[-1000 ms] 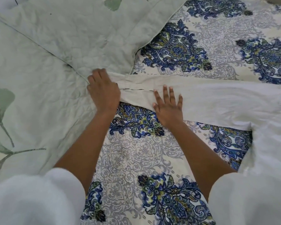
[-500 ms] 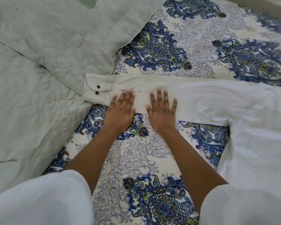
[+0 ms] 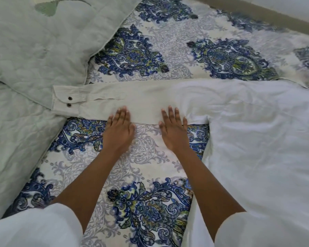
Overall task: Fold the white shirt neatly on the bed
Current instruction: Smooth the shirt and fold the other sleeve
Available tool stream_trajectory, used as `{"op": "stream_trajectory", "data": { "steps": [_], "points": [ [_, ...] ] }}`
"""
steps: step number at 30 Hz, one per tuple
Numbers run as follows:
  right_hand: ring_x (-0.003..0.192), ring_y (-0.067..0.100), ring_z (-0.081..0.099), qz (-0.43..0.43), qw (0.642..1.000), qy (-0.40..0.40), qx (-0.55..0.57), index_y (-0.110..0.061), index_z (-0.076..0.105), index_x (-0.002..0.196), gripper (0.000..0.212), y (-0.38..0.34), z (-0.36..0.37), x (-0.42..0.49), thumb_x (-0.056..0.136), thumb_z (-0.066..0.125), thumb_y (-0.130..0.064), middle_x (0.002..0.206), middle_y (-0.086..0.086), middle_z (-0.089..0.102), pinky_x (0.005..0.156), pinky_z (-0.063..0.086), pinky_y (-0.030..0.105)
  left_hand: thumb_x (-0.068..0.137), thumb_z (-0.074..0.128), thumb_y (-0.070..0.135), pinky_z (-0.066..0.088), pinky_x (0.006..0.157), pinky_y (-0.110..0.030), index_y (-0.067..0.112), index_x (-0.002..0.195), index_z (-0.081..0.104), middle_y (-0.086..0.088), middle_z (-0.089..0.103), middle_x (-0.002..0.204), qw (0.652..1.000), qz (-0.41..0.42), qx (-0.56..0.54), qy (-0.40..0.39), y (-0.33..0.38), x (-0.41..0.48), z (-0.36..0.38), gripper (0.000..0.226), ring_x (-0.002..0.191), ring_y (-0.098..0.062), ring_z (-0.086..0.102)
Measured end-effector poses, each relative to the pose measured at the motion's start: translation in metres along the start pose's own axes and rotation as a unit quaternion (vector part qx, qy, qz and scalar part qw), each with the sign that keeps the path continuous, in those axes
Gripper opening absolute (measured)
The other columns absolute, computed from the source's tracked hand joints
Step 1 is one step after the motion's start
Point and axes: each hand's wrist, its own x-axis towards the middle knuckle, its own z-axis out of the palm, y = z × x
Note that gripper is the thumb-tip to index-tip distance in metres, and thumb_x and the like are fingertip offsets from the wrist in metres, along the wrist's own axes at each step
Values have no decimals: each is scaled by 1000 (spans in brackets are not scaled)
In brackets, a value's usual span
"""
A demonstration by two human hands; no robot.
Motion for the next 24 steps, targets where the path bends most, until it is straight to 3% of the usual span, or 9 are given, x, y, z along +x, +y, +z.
{"op": "stream_trajectory", "data": {
  "steps": [4,6,8,11,14,17,21,24],
  "points": [
    [146,20,11,-4,993,63,100,-20,28,147,47,11,-15,-21,101,32,-24,158,1,16,118,9,37,84,-4,46,7,117,-34,7,146,26,-7,23,155,993,106,-42,12,53,-2,-6,79,145,-19,16],
    [140,26,26,27,978,126,163,-12,40,141,44,27,-26,-33,98,38,-15,152,9,32,116,19,37,89,9,39,26,112,-38,1,135,46,-15,46,141,987,132,-94,25,80,-3,-6,70,136,-27,37],
    [131,31,36,66,965,172,189,-7,50,133,42,47,-37,-47,92,40,-8,141,13,46,111,29,40,94,21,30,41,98,-39,-1,120,58,-19,61,120,980,129,-146,44,107,-8,-4,54,117,-32,54],
    [118,31,43,136,953,203,181,-8,60,119,35,76,-45,-69,88,44,-4,124,12,56,96,39,41,98,36,16,44,84,-40,-1,107,62,-19,64,104,970,109,-214,42,145,-18,1,32,101,-33,56],
    [110,26,50,179,936,188,239,-11,64,108,28,101,-44,-91,90,43,-4,115,9,58,86,42,34,98,39,11,41,75,-38,-4,96,62,-19,62,94,960,77,-270,6,179,-29,7,28,90,-32,56],
    [96,17,57,209,907,149,333,-13,66,104,28,118,-41,-105,91,43,-4,110,3,62,77,42,25,97,41,14,42,74,-34,0,102,61,-12,63,96,942,17,-327,-72,203,-36,14,25,88,-25,57],
    [85,18,60,249,867,122,414,-18,65,89,25,127,-36,-125,85,46,-3,92,2,65,74,47,31,90,49,13,45,72,-36,5,78,56,-16,60,84,912,-85,-374,-146,218,-42,25,16,82,-28,57],
    [77,21,60,264,855,88,437,-15,64,85,24,129,-32,-150,82,46,-1,80,2,64,71,48,32,88,56,11,49,79,-41,3,83,60,-21,64,93,899,-121,-379,-183,212,-59,32,11,87,-32,62]
  ]
}}
